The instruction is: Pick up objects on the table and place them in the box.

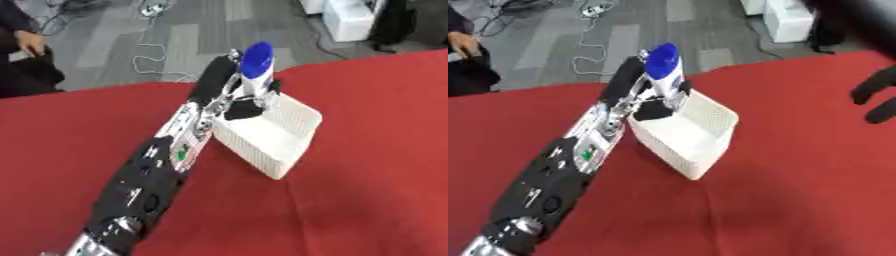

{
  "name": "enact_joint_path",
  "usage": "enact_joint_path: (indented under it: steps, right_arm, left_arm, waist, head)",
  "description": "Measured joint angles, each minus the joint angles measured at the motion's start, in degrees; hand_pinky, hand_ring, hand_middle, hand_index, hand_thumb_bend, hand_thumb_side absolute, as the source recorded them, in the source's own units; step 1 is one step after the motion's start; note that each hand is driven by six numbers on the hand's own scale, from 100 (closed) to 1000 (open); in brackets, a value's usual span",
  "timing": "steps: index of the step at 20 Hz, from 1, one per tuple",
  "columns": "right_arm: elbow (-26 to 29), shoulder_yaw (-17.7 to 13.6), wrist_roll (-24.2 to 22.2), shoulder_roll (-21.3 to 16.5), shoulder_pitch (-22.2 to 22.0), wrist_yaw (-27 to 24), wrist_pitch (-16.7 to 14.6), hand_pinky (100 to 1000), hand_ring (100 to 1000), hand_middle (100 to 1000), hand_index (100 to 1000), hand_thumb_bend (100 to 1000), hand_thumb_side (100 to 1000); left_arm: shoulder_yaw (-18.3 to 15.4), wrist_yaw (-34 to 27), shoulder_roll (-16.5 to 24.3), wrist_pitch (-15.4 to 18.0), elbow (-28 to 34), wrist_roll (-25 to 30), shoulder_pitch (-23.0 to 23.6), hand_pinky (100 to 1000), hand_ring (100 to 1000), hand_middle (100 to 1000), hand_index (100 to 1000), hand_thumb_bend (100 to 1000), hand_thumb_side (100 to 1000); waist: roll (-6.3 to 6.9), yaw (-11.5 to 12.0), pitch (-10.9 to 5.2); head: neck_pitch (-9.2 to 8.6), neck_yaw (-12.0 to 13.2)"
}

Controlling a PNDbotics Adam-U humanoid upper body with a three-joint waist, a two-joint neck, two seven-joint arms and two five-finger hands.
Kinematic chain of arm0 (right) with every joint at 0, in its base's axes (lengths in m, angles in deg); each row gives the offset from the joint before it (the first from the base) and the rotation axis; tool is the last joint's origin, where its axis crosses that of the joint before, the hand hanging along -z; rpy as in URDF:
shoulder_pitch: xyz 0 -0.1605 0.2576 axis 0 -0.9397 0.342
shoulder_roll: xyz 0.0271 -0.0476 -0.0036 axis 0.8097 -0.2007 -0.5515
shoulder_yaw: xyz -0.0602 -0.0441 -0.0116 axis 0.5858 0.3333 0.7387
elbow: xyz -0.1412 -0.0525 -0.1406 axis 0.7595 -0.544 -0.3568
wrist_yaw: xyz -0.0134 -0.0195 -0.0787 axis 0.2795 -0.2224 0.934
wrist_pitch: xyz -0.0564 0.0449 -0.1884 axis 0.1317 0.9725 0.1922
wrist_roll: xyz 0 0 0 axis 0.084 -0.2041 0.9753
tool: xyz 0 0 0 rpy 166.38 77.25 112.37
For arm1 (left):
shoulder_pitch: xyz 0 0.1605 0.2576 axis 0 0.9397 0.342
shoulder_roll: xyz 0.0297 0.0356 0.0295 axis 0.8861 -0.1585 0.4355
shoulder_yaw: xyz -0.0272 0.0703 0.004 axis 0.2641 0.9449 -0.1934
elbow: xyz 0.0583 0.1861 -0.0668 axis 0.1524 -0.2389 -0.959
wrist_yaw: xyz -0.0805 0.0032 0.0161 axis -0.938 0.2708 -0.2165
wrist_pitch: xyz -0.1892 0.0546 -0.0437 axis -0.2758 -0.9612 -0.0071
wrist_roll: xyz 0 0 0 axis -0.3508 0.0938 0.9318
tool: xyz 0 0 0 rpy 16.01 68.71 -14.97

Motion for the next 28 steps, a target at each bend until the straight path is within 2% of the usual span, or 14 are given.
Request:
enact_joint_path:
  steps: [1,2,3,4,6,8,12,18,21,24,28]
  right_arm:
    - [0.00,-0.03,-0.11,0.00,0.07,-0.33,0.10,402,523,574,521,397,1000]
    - [0.00,-0.15,-0.21,0.00,0.25,-0.60,0.21,402,523,574,522,395,1000]
    - [0.00,-0.32,-0.25,0.00,0.44,-0.86,0.25,402,523,574,524,394,1000]
    - [0.00,-0.41,-0.29,0.00,0.48,-1.02,0.32,402,523,574,523,394,1000]
    - [0.00,-0.71,-0.39,0.01,0.48,-1.34,0.45,402,523,574,523,393,1000]
    - [0.00,-0.84,-0.44,0.01,0.48,-1.44,0.50,402,523,574,523,393,1000]
    - [0.00,-1.06,-0.42,0.01,0.47,-1.46,0.51,403,523,574,521,393,1000]
    - [0.00,-1.40,-0.34,0.01,0.09,-1.40,0.55,403,524,574,520,393,1000]
    - [0.00,-1.58,0.01,0.00,-0.56,-1.11,0.64,403,524,574,521,392,1000]
    - [0.00,-1.81,0.50,0.00,-1.19,-0.63,0.74,402,524,574,519,394,1000]
    - [0.00,-2.08,0.87,-0.01,-2.37,0.43,0.72,400,524,575,512,402,1000]
  left_arm:
    - [-0.25,0.89,0.00,-0.06,-0.59,-0.15,-0.12,100,100,100,275,100,671]
    - [-0.34,2.01,0.00,-0.08,-1.17,-0.17,-0.14,130,230,277,437,100,808]
    - [-0.37,3.37,0.01,-0.13,-1.74,-0.03,-0.15,281,361,393,529,149,911]
    - [-0.37,5.31,0.01,-0.27,-2.29,0.41,-0.15,392,452,466,598,194,1000]
    - [-0.41,9.38,0.01,-0.52,-2.88,1.47,-0.15,605,613,593,684,277,1000]
    - [-0.59,12.83,0.01,-0.62,-3.10,2.23,-0.15,692,703,669,728,316,1000]
    - [-0.82,16.56,0.01,-0.03,-3.15,2.68,-0.04,744,752,710,745,344,1000]
    - [-0.91,15.45,0.07,0.87,-1.04,2.31,0.65,759,752,720,763,366,1000]
    - [-0.71,11.44,1.31,0.87,2.55,2.56,1.70,761,745,720,776,372,1000]
    - [-0.34,4.50,4.59,-0.26,8.97,3.61,3.95,756,725,714,779,393,1000]
    - [-0.57,-5.99,9.59,-3.60,21.61,3.66,11.56,733,685,684,787,410,1000]
  waist:
    - [0.04,-0.12,0.04]
    - [0.05,-0.24,0.10]
    - [0.05,-0.25,0.12]
    - [0.05,-0.26,0.12]
    - [0.07,-0.26,0.12]
    - [0.07,-0.25,0.12]
    - [0.07,-0.19,0.12]
    - [0.08,0.49,0.02]
    - [0.13,1.22,-0.34]
    - [0.38,1.99,-0.64]
    - [0.39,2.92,-0.75]
  head:
    - [-0.03,0.12]
    - [-0.04,0.22]
    - [-0.08,0.35]
    - [-0.22,0.46]
    - [-0.43,0.52]
    - [-0.44,0.52]
    - [-0.44,0.52]
    - [-0.44,0.47]
    - [-0.54,-0.08]
    - [-1.58,-1.13]
    - [-3.10,-2.86]
